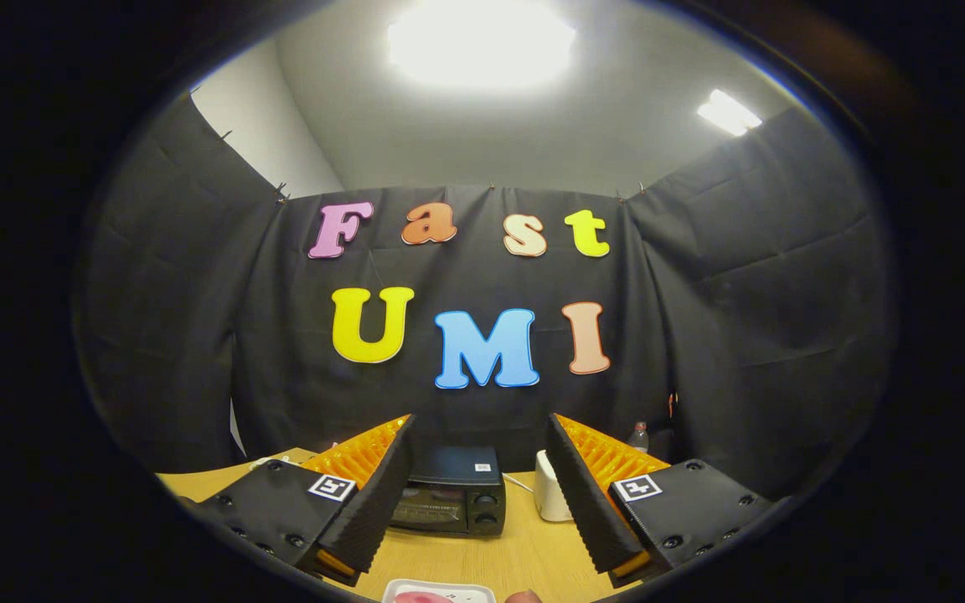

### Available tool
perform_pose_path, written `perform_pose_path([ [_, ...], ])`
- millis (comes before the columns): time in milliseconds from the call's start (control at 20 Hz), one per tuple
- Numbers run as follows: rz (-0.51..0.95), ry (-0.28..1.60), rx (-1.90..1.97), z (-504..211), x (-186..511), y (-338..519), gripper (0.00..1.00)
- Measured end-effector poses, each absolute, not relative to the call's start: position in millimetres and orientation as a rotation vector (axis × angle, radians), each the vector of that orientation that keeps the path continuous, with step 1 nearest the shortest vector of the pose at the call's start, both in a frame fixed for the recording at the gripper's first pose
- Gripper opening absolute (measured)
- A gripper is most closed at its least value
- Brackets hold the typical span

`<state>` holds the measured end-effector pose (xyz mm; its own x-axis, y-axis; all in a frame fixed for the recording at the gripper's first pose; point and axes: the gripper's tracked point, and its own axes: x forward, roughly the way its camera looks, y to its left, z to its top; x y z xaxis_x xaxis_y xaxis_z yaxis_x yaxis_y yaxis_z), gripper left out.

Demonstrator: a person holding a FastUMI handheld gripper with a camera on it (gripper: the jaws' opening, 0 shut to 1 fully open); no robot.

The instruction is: Open the toaster oven, put the food inside, and close the toaster oven door.

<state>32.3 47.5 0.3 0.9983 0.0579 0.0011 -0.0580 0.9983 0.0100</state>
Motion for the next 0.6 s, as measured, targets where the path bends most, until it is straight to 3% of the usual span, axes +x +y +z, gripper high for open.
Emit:
perform_pose_path([
  [600, 0.170, 0.044, 0.048, -33, 115, 121, 0.96],
])
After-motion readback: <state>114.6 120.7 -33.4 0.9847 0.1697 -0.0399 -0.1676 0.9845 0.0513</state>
